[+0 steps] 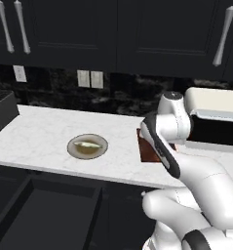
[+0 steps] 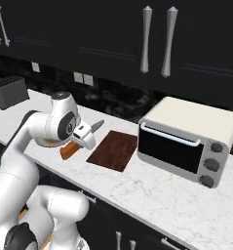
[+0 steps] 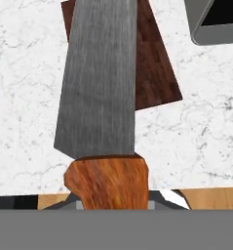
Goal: Pick up the knife from the drawer and place it on the cutting board. Then place the meat from the plate to the cutting board.
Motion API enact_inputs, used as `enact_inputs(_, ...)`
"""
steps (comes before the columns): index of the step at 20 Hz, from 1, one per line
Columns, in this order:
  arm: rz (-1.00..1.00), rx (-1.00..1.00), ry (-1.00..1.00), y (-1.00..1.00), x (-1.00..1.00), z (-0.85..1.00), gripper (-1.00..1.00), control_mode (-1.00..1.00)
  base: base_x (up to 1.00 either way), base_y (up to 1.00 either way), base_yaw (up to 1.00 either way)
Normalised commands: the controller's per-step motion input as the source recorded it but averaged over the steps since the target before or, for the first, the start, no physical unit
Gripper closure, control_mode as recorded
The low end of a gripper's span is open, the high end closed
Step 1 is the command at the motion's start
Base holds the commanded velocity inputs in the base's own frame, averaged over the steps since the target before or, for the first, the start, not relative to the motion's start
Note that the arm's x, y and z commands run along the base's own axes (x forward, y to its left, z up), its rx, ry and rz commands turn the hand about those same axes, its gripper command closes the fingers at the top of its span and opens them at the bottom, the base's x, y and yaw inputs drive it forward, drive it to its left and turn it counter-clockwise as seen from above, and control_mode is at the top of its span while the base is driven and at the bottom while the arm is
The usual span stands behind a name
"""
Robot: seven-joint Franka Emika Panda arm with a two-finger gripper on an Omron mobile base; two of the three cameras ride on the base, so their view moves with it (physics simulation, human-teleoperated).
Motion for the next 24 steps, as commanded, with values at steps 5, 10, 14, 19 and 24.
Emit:
enact_inputs(5, 0.00, 0.00, 0.00, 0.00, 0.00, 0.00, 1.00, 1.00, 0.20, -0.03, -0.06)
enact_inputs(10, 0.00, 0.00, 0.01, 0.00, 0.05, -0.02, 1.00, -1.00, 0.00, 0.00, 0.00)
enact_inputs(14, 0.10, 0.00, 0.10, 0.00, 0.71, -0.16, 1.00, -1.00, 0.00, 0.00, 0.00)
enact_inputs(19, 0.14, 0.00, 0.15, -0.27, 0.90, -0.36, 1.00, -1.00, 0.00, 0.00, 0.00)
enact_inputs(24, 0.09, 0.00, 0.20, -0.46, 0.98, -0.62, 1.00, -1.00, 0.00, 0.00, 0.00)
